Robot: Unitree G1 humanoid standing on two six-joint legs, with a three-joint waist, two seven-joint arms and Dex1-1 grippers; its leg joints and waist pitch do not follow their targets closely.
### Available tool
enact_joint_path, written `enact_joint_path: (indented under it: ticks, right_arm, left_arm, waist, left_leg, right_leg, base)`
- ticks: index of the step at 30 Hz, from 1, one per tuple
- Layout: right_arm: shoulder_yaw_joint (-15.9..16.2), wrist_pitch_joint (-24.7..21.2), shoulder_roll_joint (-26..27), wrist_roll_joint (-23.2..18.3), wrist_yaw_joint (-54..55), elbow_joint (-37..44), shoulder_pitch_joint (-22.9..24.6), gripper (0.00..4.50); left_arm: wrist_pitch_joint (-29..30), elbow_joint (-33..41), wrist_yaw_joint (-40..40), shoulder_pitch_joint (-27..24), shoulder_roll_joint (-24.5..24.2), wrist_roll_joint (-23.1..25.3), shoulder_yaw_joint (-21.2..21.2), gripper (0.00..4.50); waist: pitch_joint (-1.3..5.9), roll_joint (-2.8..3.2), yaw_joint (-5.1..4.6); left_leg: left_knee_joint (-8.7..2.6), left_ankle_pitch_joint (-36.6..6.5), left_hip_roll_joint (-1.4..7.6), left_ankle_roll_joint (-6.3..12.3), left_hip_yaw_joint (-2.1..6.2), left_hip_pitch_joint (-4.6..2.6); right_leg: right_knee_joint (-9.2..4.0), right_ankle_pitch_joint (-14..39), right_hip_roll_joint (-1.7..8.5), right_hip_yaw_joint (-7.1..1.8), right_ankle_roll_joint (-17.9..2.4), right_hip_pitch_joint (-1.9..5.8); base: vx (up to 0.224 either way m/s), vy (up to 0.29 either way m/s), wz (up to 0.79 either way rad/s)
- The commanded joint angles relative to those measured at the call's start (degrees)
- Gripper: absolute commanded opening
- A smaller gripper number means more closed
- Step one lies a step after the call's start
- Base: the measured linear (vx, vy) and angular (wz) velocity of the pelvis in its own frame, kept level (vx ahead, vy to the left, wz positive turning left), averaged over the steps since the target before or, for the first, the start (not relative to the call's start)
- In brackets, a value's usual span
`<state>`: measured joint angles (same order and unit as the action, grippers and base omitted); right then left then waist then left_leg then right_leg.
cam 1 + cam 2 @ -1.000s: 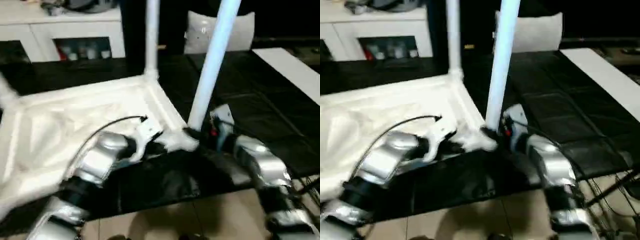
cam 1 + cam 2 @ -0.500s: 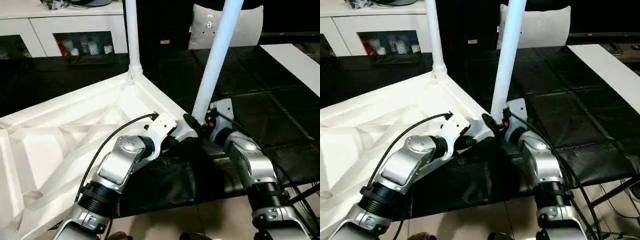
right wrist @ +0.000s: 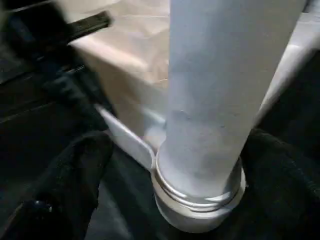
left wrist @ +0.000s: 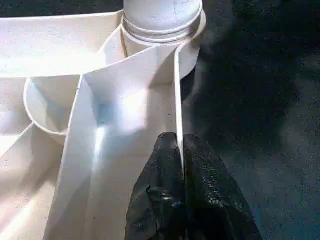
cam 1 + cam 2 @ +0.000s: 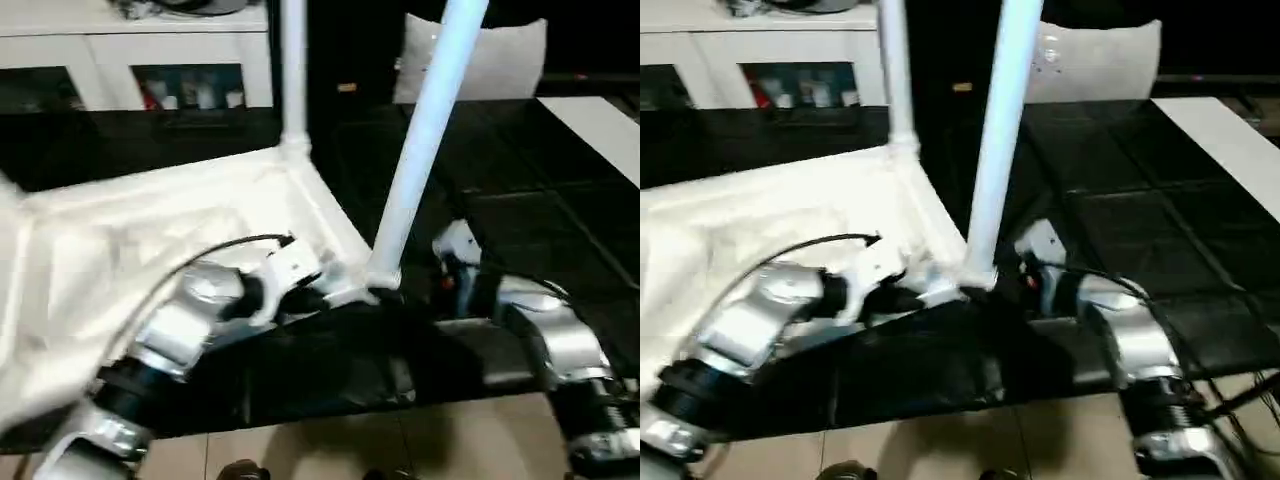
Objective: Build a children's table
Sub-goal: Rotate leg to tighten
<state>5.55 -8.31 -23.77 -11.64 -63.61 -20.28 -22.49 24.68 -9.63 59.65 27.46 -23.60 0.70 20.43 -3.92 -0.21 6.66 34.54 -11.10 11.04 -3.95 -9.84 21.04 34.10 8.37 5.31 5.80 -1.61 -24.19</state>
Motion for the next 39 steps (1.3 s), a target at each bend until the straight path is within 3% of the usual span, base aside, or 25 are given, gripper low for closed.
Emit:
enact_joint_path:
  ticks: [1,5,10,24,32,36,39]
  right_arm:
    - [1.1,0.6,-1.5,-1.4,-4.6,1.7,0.1,4.44]
    - [3.1,0.2,-4.1,-2.6,-11.9,2.0,0.0,4.44]
    - [4.1,-0.3,-4.8,-3.3,-15.2,1.9,-0.2,4.01]
    - [6.1,-4.1,-5.8,-5.5,-20.8,3.9,0.6,2.7]
    - [6.8,-6.2,-6.1,-6.3,-21.4,5.0,1.1,2.12]
    - [6.3,-8.5,-5.2,-6.9,-19.6,6.4,2.1,2.05]
    - [5.6,-11.2,-2.7,-5.7,-12.7,6.5,2.5,2.04]
  left_arm:
    - [-4.9,1.1,5.9,1.4,-1.2,-1.9,2.1,0.0]
    - [-9.6,0.0,14.3,2.1,-5.1,-2.8,4.0,0.0]
    - [-12.4,-2.3,18.0,3.4,-6.5,-2.2,4.9,0.0]
    - [-17.0,-5.6,21.8,4.5,-6.8,-2.3,6.3,0.0]
    - [-16.7,-5.9,21.4,4.1,-6.5,-2.4,5.8,0.0]
    - [-13.2,-4.2,17.7,3.3,-5.3,-2.9,4.3,0.0]
    - [-7.2,-1.4,11.0,2.4,-2.6,-2.4,2.7,0.0]
  waist:
    - [4.54,0.13,-0.06]
    - [4.6,0.01,0.4]
    - [4.55,0.07,1.46]
    - [4.65,-0.21,1.56]
    - [4.66,-0.24,1.69]
    - [4.58,-0.21,1.74]
    - [4.09,-0.19,1.33]
  left_leg:
    - [-4.05,-9.8,2.09,4.01,0.38,-0.56]
    - [-4.1,-10.3,2.26,3.72,0.37,-0.69]
    - [-4.22,-11.4,2.36,2.51,0.33,-0.99]
    - [-4.16,-10.7,2.27,2.05,0.42,-0.64]
    - [-4.2,-10.7,2.36,1.9,0.42,-0.76]
    - [-4.25,-10.9,2.39,1.75,0.44,-0.8]
    - [-4.57,-13.8,2.39,0.81,0.54,-1.06]
  right_leg:
    - [-3.64,14.9,3.22,-2.85,-11.6,3.8]
    - [-3.51,15.4,3.34,-2.94,-11.7,3.85]
    - [-3.78,18.8,3.55,-3.02,-10.7,3.69]
    - [-3.7,19.2,3.55,-2.94,-10.2,3.92]
    - [-3.67,19.5,3.58,-2.97,-9.9,3.87]
    - [-3.62,19.2,3.59,-2.97,-10.2,3.9]
    - [-4.18,24.1,3.68,-2.94,-9.1,3.73]
  base:
    - [0.0,0.0,0.0]
    - [0.0,0.0,0.0]
    - [0.0,0.0,0.0]
    - [0.0,0.0,0.0]
    - [0.0,0.0,0.0]
    - [0.0,0.0,0.0]
    - [0.0,0.0,0.0]
